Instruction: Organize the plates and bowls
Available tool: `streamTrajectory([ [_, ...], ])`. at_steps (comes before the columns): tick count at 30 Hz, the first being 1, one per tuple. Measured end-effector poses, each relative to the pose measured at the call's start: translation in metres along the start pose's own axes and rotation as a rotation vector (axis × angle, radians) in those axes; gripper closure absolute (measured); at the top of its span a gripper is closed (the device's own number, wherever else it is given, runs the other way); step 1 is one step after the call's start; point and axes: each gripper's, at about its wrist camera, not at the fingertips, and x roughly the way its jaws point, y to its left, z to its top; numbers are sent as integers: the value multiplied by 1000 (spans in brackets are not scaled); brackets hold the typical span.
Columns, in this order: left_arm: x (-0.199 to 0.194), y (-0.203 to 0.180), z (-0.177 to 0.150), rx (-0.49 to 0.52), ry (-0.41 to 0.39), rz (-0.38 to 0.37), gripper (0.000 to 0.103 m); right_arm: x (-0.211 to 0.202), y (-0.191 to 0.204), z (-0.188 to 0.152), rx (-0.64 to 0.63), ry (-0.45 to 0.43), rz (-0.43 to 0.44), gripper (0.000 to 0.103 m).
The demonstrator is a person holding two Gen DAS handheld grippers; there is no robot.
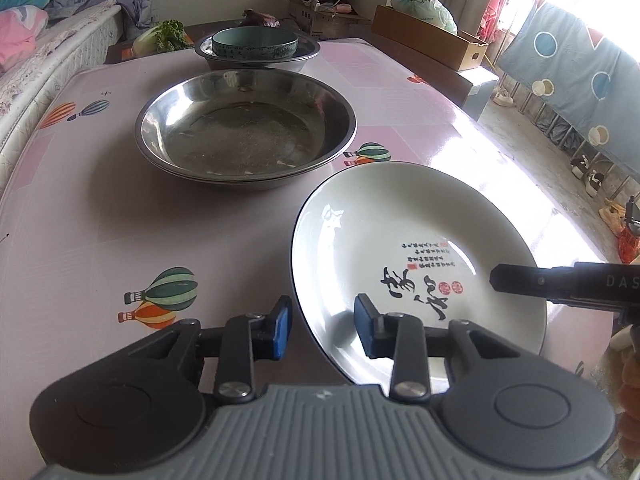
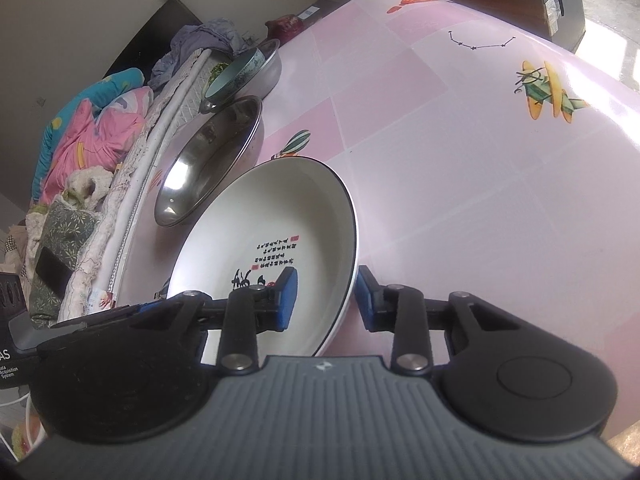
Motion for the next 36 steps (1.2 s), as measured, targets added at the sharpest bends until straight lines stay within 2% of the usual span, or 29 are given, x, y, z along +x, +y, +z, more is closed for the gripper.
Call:
streamTrajectory([
  [4, 2, -2, 2, 1, 0, 6, 71, 2, -3, 5, 10, -5, 3, 77],
  [11, 7, -4, 7, 16, -2, -10, 71, 10, -9, 17, 12, -25, 5, 78],
  [20, 16, -6, 15, 59, -10, -12, 60, 15, -9, 20, -5, -32, 4, 79],
  [30, 18, -12, 14, 78, -24, -9, 51, 18, -6, 21, -31, -49, -5, 77],
  [33, 18, -13, 13, 83, -32, -3, 50, 18, -5, 20, -41, -57, 1, 71],
  [36, 17, -15, 13, 78, -31, 4, 50, 19, -1, 19, -65, -63, -13, 70],
])
